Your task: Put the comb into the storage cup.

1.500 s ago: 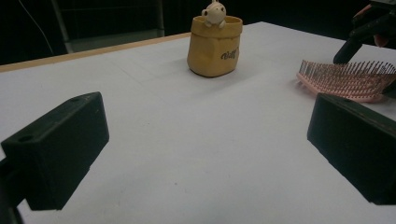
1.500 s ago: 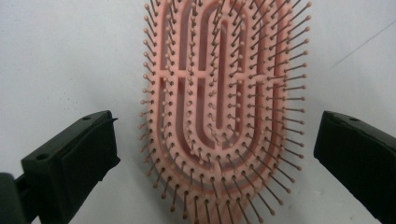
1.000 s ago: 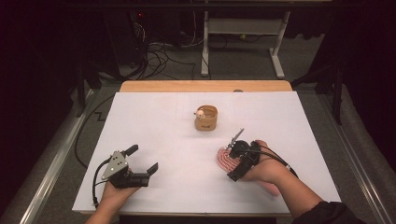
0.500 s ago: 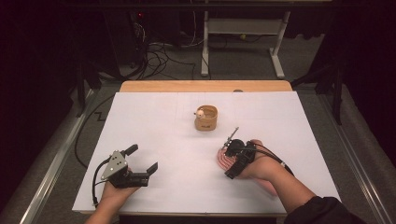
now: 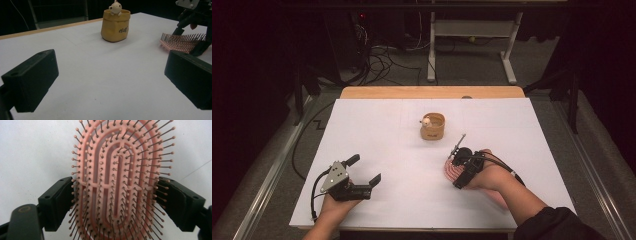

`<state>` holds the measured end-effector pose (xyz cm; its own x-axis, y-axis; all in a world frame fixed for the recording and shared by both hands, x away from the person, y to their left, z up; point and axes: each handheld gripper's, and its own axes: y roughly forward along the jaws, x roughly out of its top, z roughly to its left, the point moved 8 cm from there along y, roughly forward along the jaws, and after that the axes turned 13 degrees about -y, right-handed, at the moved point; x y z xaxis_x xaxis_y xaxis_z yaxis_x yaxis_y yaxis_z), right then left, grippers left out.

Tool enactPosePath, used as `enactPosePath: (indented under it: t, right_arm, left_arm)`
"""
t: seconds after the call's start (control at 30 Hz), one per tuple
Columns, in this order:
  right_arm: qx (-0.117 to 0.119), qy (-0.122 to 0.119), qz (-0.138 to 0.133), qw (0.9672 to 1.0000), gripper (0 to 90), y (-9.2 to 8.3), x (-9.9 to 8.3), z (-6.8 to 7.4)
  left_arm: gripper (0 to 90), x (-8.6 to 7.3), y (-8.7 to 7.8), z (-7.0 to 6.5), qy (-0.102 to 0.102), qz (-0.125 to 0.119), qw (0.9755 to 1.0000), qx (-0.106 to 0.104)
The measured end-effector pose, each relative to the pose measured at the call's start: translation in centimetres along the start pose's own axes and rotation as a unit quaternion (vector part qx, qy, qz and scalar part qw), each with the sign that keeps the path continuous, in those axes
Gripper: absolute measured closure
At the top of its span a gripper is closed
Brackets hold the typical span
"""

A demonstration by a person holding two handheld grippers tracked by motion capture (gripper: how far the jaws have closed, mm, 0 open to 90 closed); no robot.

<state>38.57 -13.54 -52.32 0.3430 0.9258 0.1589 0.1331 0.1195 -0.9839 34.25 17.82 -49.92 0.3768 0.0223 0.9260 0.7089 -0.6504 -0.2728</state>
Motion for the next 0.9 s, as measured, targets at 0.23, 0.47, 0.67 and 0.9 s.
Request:
enactPosePath:
  t: [0.23,0.47,0.67,0.9]
  right_arm:
    - [0.01,0.004,0.02,0.9997,17.7,0.25,0.05,-0.11]
    - [0.014,0.004,0.037,0.9992,17.1,0.31,0.2,-0.17]
    - [0.023,0.0,0.05,0.9985,15.2,0.52,0.43,-0.23]
    - [0.029,-0.006,0.068,0.9972,15.0,0.57,0.57,-0.34]
  left_arm:
    - [0.0,0.02,-0.05,0.02,0.0,-0.001,1.0,0.0]
    - [0.0,0.04,-0.08,0.06,0.0,-0.001,1.0,0.001]
    - [0.0,0.0,-0.07,-0.04,0.0,0.0,1.0,0.0]
    - [0.0,-0.07,0.02,-0.14,0.002,0.003,1.0,-0.002]
